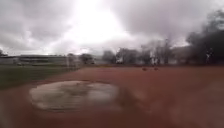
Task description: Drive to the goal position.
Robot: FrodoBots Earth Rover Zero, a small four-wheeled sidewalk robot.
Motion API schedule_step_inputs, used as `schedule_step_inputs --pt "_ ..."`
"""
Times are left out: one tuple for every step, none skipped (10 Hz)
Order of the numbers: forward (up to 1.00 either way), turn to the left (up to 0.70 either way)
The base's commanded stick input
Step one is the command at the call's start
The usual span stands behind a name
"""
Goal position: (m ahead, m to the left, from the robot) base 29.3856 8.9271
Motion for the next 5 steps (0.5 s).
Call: schedule_step_inputs --pt "0.7 -0.35" --pt "0.7 -0.35" --pt "0.7 -0.35" --pt "0.7 -0.35" --pt "0.7 -0.35"
